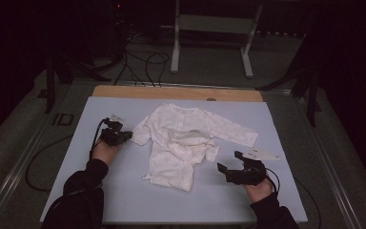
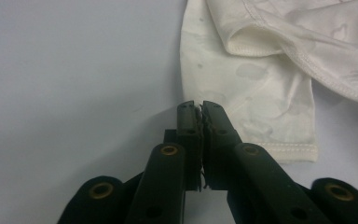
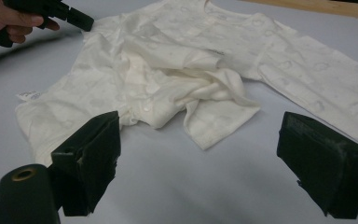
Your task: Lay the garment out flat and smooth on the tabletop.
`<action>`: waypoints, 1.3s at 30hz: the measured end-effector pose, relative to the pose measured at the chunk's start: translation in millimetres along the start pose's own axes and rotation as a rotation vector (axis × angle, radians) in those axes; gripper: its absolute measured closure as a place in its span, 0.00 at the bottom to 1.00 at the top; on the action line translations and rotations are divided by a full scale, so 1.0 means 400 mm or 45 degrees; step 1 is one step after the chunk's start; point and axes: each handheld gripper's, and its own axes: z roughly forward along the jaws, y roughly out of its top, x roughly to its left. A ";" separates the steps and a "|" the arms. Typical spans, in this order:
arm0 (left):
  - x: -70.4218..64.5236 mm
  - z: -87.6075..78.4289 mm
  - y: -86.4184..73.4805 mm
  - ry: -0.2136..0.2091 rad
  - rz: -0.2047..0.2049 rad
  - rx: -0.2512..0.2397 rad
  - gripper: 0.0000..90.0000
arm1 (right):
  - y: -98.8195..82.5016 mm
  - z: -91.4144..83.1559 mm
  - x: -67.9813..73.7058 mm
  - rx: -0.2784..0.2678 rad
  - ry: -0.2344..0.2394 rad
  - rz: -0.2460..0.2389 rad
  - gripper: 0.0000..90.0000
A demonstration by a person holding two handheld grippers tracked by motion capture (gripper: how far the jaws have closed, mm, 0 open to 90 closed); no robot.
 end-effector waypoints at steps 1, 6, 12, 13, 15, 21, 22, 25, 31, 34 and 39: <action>0.002 -0.009 0.002 0.016 0.004 -0.009 0.98 | 0.001 -0.002 0.000 -0.004 -0.001 0.001 0.15; 0.022 -0.035 0.008 0.049 0.002 -0.011 0.98 | 0.001 -0.006 0.001 -0.025 0.001 0.000 0.15; 0.065 -0.067 0.029 0.136 0.005 0.030 0.98 | -0.001 -0.005 0.002 -0.050 0.008 -0.007 0.14; 0.072 -0.070 0.034 0.148 0.003 0.036 0.98 | -0.001 -0.005 0.002 -0.053 0.012 -0.004 0.14; 0.085 -0.075 0.046 0.173 0.009 0.047 0.98 | 0.000 -0.004 0.002 -0.053 0.012 -0.006 0.14; 0.123 -0.069 0.084 0.260 0.037 0.097 0.98 | -0.001 -0.001 0.001 -0.062 0.024 -0.005 0.14; 0.129 -0.066 0.090 0.275 0.040 0.104 0.98 | -0.001 -0.001 0.001 -0.064 0.026 -0.009 0.14; 0.150 -0.056 0.106 0.316 0.037 0.115 0.98 | -0.002 -0.002 0.000 -0.070 0.029 -0.005 0.14; 0.190 -0.047 0.139 0.377 0.021 0.117 0.98 | -0.005 -0.002 -0.009 -0.077 0.032 0.010 0.14; 0.202 -0.044 0.152 0.405 0.015 0.097 0.96 | -0.007 0.000 -0.012 -0.074 0.032 0.011 0.14; 0.200 -0.041 0.158 0.422 -0.011 0.078 0.62 | -0.009 0.004 -0.016 -0.072 0.033 0.010 0.14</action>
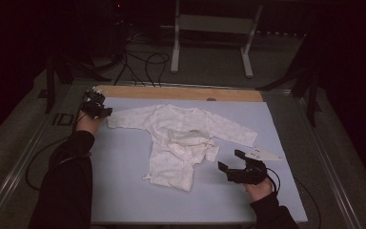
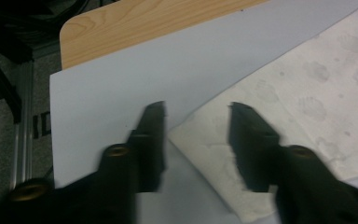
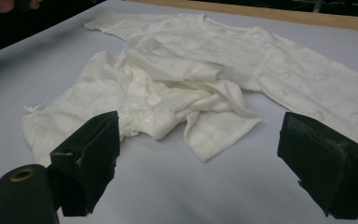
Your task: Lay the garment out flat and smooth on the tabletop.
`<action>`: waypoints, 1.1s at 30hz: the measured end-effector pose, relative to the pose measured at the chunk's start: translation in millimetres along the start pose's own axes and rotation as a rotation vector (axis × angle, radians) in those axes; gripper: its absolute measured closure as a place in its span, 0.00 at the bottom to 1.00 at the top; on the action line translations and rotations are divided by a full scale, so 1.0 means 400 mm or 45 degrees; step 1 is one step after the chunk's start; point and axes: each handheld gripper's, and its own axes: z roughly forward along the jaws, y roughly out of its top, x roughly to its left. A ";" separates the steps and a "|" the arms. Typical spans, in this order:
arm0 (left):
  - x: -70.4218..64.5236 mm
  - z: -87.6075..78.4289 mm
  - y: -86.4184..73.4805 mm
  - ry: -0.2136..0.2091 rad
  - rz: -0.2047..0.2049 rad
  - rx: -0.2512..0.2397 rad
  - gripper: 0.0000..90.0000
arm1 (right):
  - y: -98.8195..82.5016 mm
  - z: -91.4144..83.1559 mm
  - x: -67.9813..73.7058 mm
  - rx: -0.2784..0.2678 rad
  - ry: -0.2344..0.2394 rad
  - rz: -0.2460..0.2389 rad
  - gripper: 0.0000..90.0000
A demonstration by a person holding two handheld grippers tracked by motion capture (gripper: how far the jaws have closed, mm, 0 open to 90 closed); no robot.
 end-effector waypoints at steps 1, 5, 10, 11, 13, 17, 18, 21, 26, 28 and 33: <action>-0.001 -0.001 0.000 0.006 -0.010 0.002 0.53 | 0.000 -0.001 0.000 -0.001 0.003 0.001 0.14; -0.007 -0.011 -0.003 0.000 -0.024 -0.006 0.32 | 0.001 -0.004 0.001 -0.004 0.002 -0.001 0.14; -0.025 -0.036 -0.004 -0.050 -0.031 -0.046 0.17 | 0.003 -0.004 0.004 -0.004 0.000 -0.007 0.14; -0.030 -0.042 -0.005 -0.061 -0.024 -0.051 0.17 | 0.003 -0.004 0.005 -0.005 0.002 -0.008 0.14; -0.040 -0.053 -0.006 -0.087 -0.019 -0.076 0.13 | 0.004 -0.003 0.007 -0.003 0.006 -0.008 0.14; -0.054 -0.072 -0.016 -0.149 -0.018 -0.095 0.06 | 0.004 -0.003 0.010 0.001 0.007 -0.013 0.14; -0.057 -0.075 -0.020 -0.163 -0.015 -0.101 0.05 | 0.005 -0.003 0.011 0.002 0.009 -0.013 0.14; -0.069 -0.086 -0.033 -0.206 -0.012 -0.111 0.01 | 0.005 -0.002 0.012 0.004 0.011 -0.011 0.14; -0.091 -0.107 -0.057 -0.271 0.010 -0.140 0.00 | 0.004 -0.001 0.012 0.008 0.012 -0.012 0.14; -0.099 -0.119 -0.065 -0.299 0.012 -0.163 0.00 | 0.004 -0.001 0.012 0.007 0.013 -0.013 0.14; -0.127 -0.152 -0.092 -0.377 0.028 -0.219 0.00 | 0.003 -0.001 0.013 0.007 0.014 -0.014 0.14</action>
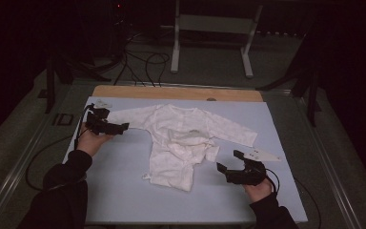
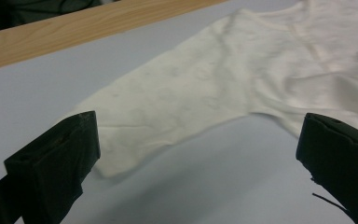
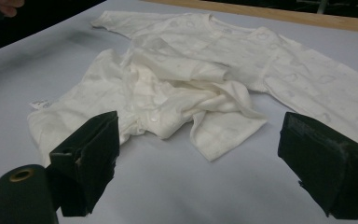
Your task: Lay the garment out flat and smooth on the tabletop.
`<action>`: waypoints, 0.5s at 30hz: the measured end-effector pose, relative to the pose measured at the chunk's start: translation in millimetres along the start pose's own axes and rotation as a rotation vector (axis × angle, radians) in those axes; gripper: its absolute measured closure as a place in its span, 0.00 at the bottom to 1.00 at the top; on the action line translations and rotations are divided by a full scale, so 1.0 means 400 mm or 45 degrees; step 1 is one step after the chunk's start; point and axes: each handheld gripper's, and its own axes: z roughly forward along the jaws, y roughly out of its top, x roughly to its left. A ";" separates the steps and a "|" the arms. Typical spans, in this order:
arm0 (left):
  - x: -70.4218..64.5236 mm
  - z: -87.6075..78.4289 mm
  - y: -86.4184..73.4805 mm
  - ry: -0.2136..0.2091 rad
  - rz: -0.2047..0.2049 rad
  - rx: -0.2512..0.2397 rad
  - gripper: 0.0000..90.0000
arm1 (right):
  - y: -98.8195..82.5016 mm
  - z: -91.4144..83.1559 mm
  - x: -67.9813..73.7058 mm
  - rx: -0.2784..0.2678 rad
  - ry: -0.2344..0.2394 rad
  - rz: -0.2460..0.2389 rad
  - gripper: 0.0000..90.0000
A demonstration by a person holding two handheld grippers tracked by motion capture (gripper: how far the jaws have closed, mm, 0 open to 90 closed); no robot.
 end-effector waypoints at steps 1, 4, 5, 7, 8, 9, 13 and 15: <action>-0.009 -0.004 -0.006 -0.015 0.007 -0.009 0.00 | 0.000 0.001 0.000 0.003 0.004 -0.001 0.14; -0.038 -0.015 -0.023 -0.057 0.037 -0.019 0.00 | 0.000 0.002 0.001 0.007 0.012 -0.006 0.14; -0.048 -0.018 -0.028 -0.067 0.043 -0.024 0.00 | 0.000 0.003 0.001 0.006 0.015 -0.006 0.14; -0.064 -0.026 -0.036 -0.103 0.059 -0.037 0.00 | 0.000 0.002 0.001 0.004 0.016 0.000 0.14; -0.074 -0.030 -0.040 -0.109 0.065 -0.043 0.00 | 0.000 0.002 -0.001 0.001 0.018 -0.002 0.14; -0.084 -0.035 -0.044 -0.123 0.078 -0.049 0.00 | 0.000 0.002 -0.002 -0.005 0.021 0.000 0.15; -0.121 -0.060 -0.058 -0.170 0.123 -0.082 0.00 | 0.002 0.008 -0.007 0.013 0.083 -0.010 0.15; -0.140 -0.076 -0.066 -0.199 0.142 -0.111 0.00 | 0.003 0.015 -0.005 0.031 0.113 -0.019 0.15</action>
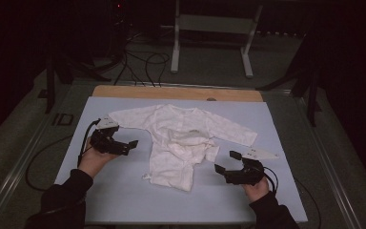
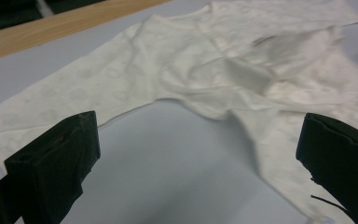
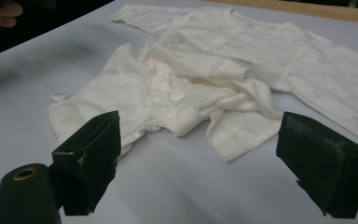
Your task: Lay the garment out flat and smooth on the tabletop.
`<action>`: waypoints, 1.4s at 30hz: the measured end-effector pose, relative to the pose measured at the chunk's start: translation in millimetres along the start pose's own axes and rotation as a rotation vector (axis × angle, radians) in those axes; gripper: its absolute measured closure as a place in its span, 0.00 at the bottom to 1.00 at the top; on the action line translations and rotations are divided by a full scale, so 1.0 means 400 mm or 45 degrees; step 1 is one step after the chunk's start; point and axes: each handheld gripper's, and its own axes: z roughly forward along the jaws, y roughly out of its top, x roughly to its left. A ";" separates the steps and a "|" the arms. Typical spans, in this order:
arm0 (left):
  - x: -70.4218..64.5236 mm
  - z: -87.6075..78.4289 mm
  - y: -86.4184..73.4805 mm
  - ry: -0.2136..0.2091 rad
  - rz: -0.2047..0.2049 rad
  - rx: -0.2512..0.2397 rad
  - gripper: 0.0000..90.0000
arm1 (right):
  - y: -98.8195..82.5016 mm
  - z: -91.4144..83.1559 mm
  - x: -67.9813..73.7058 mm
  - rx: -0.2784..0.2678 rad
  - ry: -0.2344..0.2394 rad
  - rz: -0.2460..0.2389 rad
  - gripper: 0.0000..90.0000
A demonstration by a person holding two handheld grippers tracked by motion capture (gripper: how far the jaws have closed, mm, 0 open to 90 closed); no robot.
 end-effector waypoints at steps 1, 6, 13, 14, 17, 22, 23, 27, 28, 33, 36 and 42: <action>-0.012 -0.006 -0.004 -0.017 0.006 -0.009 0.00 | 0.001 0.004 0.001 0.013 0.014 -0.008 0.15; -0.072 -0.028 -0.030 -0.119 0.064 -0.062 0.02 | 0.010 0.024 0.009 0.014 0.145 0.011 0.16; -0.168 -0.015 -0.080 -0.279 0.164 -0.022 0.08 | 0.007 0.056 0.026 0.088 0.175 -0.118 0.33; -0.179 -0.010 -0.087 -0.284 0.182 -0.012 0.08 | 0.006 0.062 0.021 0.095 0.158 -0.128 0.37; -0.204 0.008 -0.105 -0.330 0.223 0.023 0.11 | 0.006 0.091 -0.001 0.166 0.077 -0.134 0.44; -0.238 0.041 -0.118 -0.422 0.283 0.100 0.17 | -0.003 0.148 -0.036 0.281 0.005 -0.181 0.55; -0.243 0.045 -0.119 -0.428 0.288 0.103 0.17 | -0.005 0.159 -0.040 0.299 -0.012 -0.206 0.56; -0.260 0.057 -0.117 -0.434 0.311 0.095 0.17 | -0.012 0.189 -0.043 0.379 -0.055 -0.283 0.60; -0.262 0.057 -0.116 -0.432 0.311 0.084 0.17 | -0.014 0.192 -0.043 0.378 -0.063 -0.306 0.60; -0.259 0.060 -0.114 -0.412 0.305 0.061 0.17 | -0.010 0.196 -0.048 0.377 -0.096 -0.310 0.84; -0.259 0.058 -0.112 -0.408 0.304 0.048 0.17 | 0.002 0.198 -0.050 0.414 -0.138 -0.308 0.98; -0.258 0.048 -0.110 -0.402 0.313 0.040 0.17 | 0.009 0.160 -0.050 0.400 -0.076 -0.252 0.99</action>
